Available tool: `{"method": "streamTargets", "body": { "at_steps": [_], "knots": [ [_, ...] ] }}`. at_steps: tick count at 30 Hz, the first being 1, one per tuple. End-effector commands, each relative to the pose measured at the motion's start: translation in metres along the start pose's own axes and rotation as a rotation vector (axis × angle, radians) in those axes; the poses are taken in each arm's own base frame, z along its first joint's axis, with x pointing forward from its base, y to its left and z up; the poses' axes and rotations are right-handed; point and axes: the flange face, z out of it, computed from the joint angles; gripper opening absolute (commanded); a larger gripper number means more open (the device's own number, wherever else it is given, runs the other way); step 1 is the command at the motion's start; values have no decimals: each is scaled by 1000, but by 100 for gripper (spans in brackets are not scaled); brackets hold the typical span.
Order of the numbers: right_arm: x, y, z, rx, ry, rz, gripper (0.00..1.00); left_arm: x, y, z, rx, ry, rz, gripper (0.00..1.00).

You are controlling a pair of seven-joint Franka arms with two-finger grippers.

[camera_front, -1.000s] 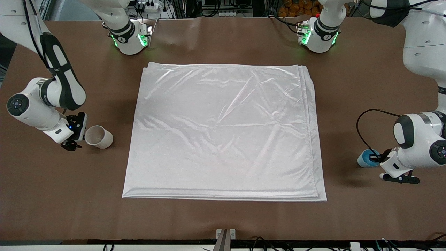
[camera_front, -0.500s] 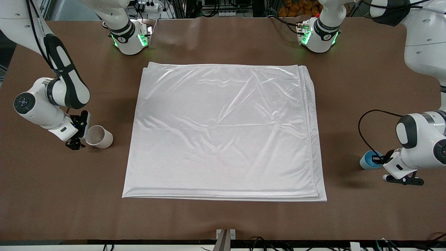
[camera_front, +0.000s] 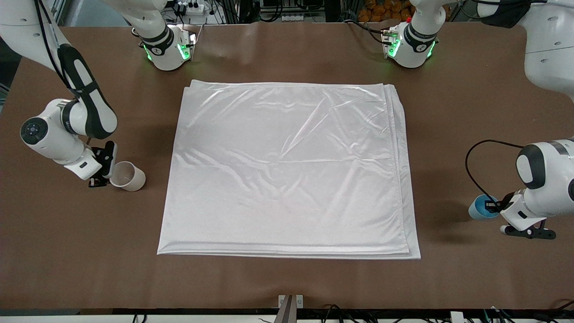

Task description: Place blue cup into white mug on cloth

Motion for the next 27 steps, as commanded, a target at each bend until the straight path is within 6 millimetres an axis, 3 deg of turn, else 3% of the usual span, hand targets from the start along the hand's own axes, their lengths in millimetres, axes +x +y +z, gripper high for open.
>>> {"method": "streamTargets", "body": {
  "at_steps": [1, 7, 12, 20, 27],
  "knots": [
    [-4, 0, -14, -32, -7, -2, 0, -4, -1, -16, 10, 7, 5, 0],
    [-8, 3, -23, -49, -10, 17, 0, -6, -1, -28, 8, 3, 4, 0],
    [6, 10, -50, -62, -11, 1, 0, -9, 0, -44, 5, -3, 0, 0],
    [83, 26, -100, -57, 2, -32, 0, -10, 10, -61, -48, -8, -32, 0],
    [155, 38, -123, -16, 9, 15, 0, -11, 22, -77, -96, -6, -77, 0]
  ]
}}
